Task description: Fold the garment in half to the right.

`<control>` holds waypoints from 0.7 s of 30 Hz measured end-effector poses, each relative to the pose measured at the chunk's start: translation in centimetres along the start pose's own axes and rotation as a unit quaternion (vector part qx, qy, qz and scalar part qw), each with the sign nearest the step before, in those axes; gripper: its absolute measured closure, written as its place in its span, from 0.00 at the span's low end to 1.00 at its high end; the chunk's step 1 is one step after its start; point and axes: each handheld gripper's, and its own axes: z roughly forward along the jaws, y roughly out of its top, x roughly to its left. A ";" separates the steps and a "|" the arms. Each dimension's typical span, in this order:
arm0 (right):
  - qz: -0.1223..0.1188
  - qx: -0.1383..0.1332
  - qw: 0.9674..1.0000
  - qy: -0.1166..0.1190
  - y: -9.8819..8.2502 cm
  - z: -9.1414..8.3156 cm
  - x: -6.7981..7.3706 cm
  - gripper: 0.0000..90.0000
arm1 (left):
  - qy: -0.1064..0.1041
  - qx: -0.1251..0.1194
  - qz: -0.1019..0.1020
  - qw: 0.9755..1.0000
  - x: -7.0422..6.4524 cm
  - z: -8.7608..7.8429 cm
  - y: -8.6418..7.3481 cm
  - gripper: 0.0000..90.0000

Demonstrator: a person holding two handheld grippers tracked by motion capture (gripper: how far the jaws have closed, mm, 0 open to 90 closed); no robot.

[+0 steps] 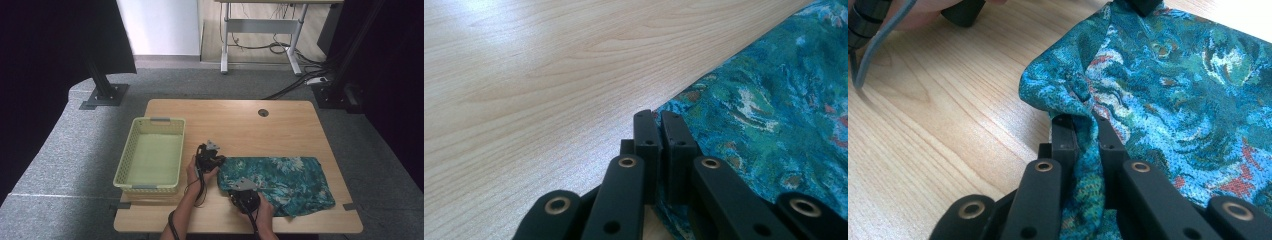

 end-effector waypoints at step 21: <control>0.005 -0.012 1.000 0.020 0.3 -1.3 -0.9 0.94 | -0.007 0.024 0.014 1.000 -1.7 -1.2 1.8 0.98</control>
